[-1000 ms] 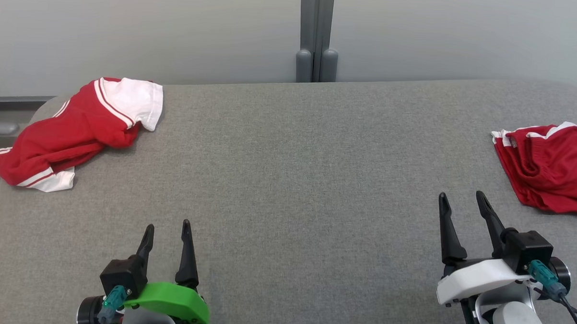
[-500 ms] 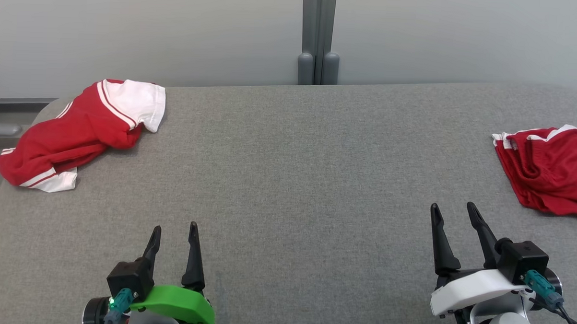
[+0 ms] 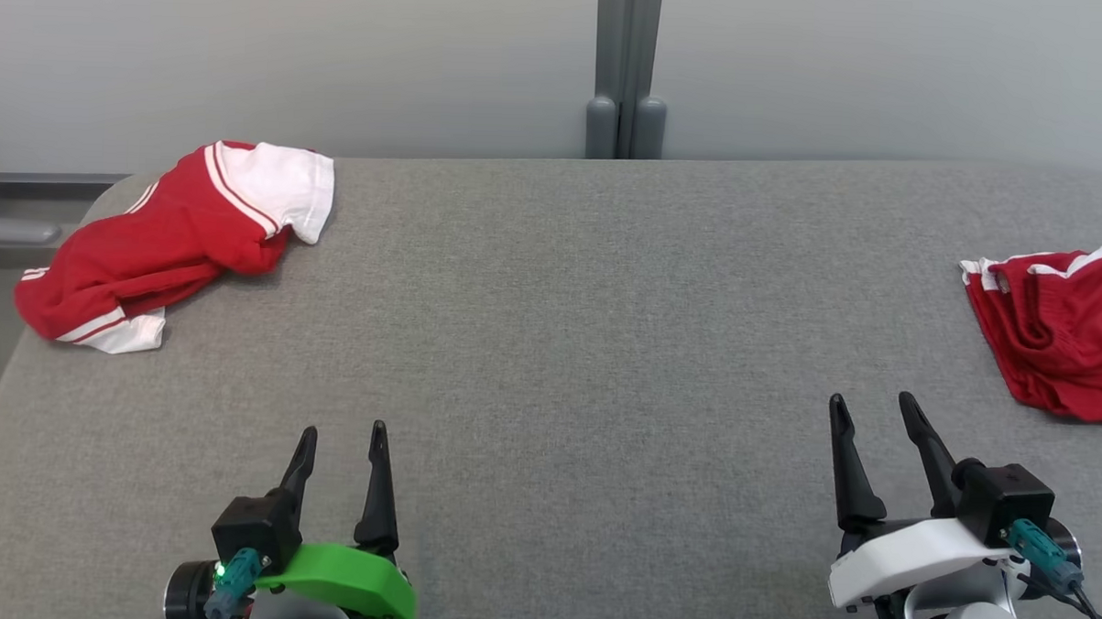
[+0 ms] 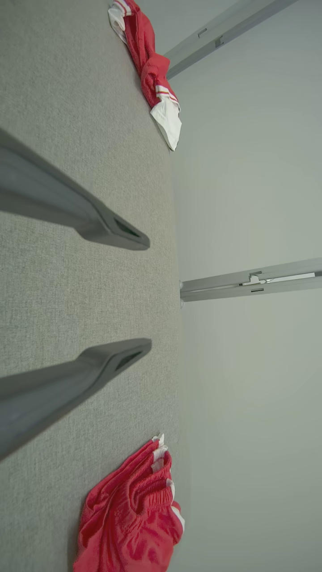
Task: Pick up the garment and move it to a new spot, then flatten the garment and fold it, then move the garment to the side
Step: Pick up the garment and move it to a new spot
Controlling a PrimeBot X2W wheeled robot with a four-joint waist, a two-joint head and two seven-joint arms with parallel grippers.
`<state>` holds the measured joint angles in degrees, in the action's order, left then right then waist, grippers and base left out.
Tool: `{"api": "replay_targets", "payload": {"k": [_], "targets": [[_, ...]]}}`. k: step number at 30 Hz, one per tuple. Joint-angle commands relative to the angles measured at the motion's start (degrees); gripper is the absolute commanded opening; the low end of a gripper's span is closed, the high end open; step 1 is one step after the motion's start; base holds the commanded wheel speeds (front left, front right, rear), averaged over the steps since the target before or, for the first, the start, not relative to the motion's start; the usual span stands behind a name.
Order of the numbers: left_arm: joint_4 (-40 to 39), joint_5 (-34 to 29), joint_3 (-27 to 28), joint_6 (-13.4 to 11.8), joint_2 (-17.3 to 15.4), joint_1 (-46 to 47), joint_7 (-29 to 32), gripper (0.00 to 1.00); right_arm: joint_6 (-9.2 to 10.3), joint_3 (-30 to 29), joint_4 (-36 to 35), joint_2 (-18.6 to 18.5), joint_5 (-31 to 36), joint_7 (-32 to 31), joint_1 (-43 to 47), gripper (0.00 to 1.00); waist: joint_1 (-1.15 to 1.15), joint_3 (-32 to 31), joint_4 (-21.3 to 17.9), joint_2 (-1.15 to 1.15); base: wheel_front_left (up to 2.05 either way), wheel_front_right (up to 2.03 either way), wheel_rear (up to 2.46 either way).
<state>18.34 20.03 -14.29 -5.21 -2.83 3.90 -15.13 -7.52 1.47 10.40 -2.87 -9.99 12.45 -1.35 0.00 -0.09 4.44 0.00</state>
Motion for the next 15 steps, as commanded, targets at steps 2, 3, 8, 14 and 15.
{"api": "replay_targets", "payload": {"k": [2,3,8,14,15], "targets": [[-0.3,-0.9,0.2,0.2,-0.1,1.1,0.0,1.0,0.06,-0.4,-0.7,-0.1,0.1,0.0,1.0,1.0,0.0,0.2,3.2,0.0,0.0,0.0,0.0],[-0.4,-1.0,0.3,0.2,-0.1,1.3,0.0,1.0,0.06,-0.2,-0.8,-0.1,0.1,0.0,0.9,1.0,0.0,0.3,4.3,0.0,0.0,0.0,0.0],[-1.0,-1.7,0.7,0.6,-0.2,2.2,0.0,1.0,0.06,-0.3,-1.4,0.0,-0.3,0.4,0.2,1.0,0.0,0.8,12.4,0.0,0.0,0.0,0.0],[-1.5,-2.8,2.0,1.2,-0.2,2.7,0.0,1.0,0.06,0.3,-1.2,-0.1,-0.3,0.8,-0.7,1.0,0.0,1.4,22.3,0.0,0.0,0.0,0.0],[-1.6,-2.9,2.3,1.2,-0.2,2.7,0.0,1.0,0.06,0.3,-1.0,-0.1,-0.3,0.9,-0.9,1.0,0.0,1.6,23.8,0.0,0.0,0.0,0.0]]}}
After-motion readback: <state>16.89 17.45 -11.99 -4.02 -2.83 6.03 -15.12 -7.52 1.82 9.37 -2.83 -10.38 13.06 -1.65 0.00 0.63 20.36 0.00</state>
